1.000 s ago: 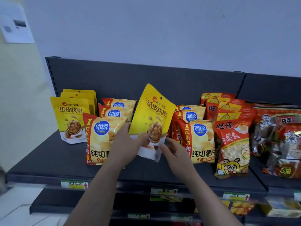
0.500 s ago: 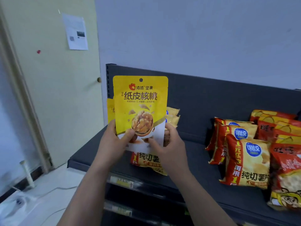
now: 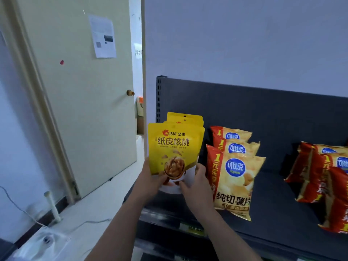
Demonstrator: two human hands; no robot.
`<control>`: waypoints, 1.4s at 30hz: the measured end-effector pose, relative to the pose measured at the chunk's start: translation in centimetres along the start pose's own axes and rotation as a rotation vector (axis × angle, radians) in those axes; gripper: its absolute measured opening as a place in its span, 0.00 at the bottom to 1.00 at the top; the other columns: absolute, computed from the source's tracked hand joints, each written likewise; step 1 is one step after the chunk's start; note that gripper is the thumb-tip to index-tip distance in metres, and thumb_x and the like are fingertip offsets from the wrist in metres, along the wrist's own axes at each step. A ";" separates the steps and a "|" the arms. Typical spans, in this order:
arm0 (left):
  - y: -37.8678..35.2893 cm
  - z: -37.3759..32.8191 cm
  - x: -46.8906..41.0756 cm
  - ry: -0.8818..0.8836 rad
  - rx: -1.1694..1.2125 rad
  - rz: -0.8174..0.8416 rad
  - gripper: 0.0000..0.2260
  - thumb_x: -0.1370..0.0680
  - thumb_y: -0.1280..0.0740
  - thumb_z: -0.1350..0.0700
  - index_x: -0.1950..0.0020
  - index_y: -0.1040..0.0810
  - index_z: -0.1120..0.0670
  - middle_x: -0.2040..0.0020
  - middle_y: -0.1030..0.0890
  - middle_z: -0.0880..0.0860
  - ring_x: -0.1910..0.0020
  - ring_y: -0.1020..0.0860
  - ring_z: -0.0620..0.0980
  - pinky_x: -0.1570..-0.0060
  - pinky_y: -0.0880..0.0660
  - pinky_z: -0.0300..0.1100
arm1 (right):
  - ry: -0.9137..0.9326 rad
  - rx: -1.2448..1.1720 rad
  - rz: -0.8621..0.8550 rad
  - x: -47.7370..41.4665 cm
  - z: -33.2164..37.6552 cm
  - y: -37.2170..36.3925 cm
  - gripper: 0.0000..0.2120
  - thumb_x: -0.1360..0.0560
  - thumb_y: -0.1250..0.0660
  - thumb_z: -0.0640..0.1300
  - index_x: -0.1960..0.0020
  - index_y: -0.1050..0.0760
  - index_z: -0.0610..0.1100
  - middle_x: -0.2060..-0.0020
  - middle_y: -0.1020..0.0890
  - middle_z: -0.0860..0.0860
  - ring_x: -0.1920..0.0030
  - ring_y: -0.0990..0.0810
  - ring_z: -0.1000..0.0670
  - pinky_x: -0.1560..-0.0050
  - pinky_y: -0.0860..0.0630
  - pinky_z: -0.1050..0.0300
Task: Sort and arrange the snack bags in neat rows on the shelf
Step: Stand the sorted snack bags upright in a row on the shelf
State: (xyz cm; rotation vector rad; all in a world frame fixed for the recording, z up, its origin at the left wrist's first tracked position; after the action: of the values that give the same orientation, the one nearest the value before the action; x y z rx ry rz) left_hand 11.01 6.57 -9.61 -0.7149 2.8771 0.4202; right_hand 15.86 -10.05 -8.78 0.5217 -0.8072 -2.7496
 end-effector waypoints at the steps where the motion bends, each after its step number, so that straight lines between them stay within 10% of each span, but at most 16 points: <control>1: -0.3 0.8 -0.6 0.009 0.016 0.015 0.27 0.26 0.28 0.64 0.31 0.34 0.52 0.44 0.19 0.56 0.58 0.16 0.51 0.63 0.21 0.38 | -0.026 0.019 -0.008 -0.3 -0.6 -0.6 0.31 0.26 0.28 0.45 0.31 0.43 0.47 0.38 0.24 0.47 0.43 0.22 0.45 0.55 0.25 0.54; 7: -1.6 4.3 -3.4 0.014 -0.012 0.037 0.33 0.30 0.28 0.68 0.31 0.35 0.47 0.42 0.20 0.49 0.47 0.18 0.50 0.52 0.20 0.45 | -0.189 0.063 -0.067 -2.0 -3.5 -2.5 0.24 0.25 0.31 0.43 0.35 0.38 0.42 0.49 0.24 0.45 0.49 0.21 0.43 0.54 0.28 0.56; 12: -2.5 5.2 -4.3 0.044 -0.086 0.083 0.37 0.26 0.32 0.69 0.27 0.45 0.42 0.47 0.24 0.44 0.58 0.23 0.29 0.62 0.29 0.24 | -0.234 0.131 -0.126 -2.6 -4.4 -3.1 0.22 0.26 0.30 0.42 0.39 0.39 0.43 0.54 0.25 0.49 0.53 0.21 0.46 0.58 0.28 0.58; 15: -2.4 5.9 -4.7 0.040 -0.112 0.064 0.41 0.26 0.30 0.65 0.22 0.50 0.45 0.37 0.26 0.48 0.49 0.23 0.38 0.51 0.24 0.39 | -0.185 0.201 -0.133 -2.8 -4.1 -3.2 0.25 0.27 0.28 0.43 0.41 0.41 0.46 0.54 0.22 0.50 0.53 0.19 0.51 0.62 0.25 0.63; 18: -2.2 6.2 -4.4 0.051 -0.119 0.054 0.44 0.26 0.29 0.62 0.22 0.54 0.43 0.28 0.32 0.50 0.33 0.29 0.52 0.38 0.26 0.58 | -0.169 0.103 -0.170 -2.6 -3.4 -2.7 0.33 0.28 0.27 0.43 0.30 0.41 0.44 0.40 0.24 0.49 0.40 0.23 0.50 0.44 0.22 0.54; 24: -1.5 3.4 -2.8 -0.005 -0.290 -0.104 0.42 0.26 0.26 0.54 0.21 0.51 0.50 0.28 0.37 0.57 0.29 0.36 0.57 0.33 0.32 0.57 | 0.054 0.163 -0.264 -0.8 0.7 0.6 0.34 0.25 0.30 0.42 0.24 0.43 0.45 0.29 0.34 0.51 0.29 0.36 0.54 0.30 0.38 0.63; 31: -3.9 -4.6 -1.5 -0.252 -0.211 -0.054 0.24 0.22 0.32 0.50 0.28 0.34 0.54 0.37 0.27 0.51 0.38 0.28 0.48 0.39 0.29 0.44 | 0.266 0.362 -0.412 0.5 4.1 6.7 0.27 0.24 0.30 0.47 0.28 0.33 0.44 0.28 0.32 0.49 0.28 0.35 0.51 0.31 0.36 0.57; 38: -12.9 -5.2 -1.0 -0.048 0.067 0.316 0.20 0.24 0.31 0.42 0.38 0.31 0.49 0.42 0.24 0.40 0.45 0.24 0.39 0.44 0.24 0.42 | -0.130 0.177 -0.407 0.1 -2.2 14.1 0.50 0.32 0.25 0.58 0.22 0.51 0.45 0.23 0.45 0.50 0.23 0.47 0.50 0.25 0.41 0.48; 42: -15.1 -4.4 -1.9 0.081 0.171 0.280 0.21 0.28 0.29 0.39 0.41 0.28 0.48 0.47 0.17 0.48 0.54 0.16 0.46 0.51 0.18 0.51 | -0.284 -0.067 -0.289 -0.5 -5.8 15.2 0.50 0.36 0.22 0.56 0.25 0.46 0.43 0.31 0.32 0.51 0.36 0.30 0.53 0.42 0.29 0.57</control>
State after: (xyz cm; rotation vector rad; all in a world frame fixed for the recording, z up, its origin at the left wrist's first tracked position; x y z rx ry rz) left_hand 19.52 -6.75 -8.53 -0.3088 3.0516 0.1755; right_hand 20.37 -25.16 -4.77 0.2540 -0.7454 -3.1565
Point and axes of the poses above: each hand's wrist, its own x-axis away from the middle knuckle, its own y-axis out of the back of the hand, z = x × y, the point moved 8 cm from there along -x, towards the middle knuckle
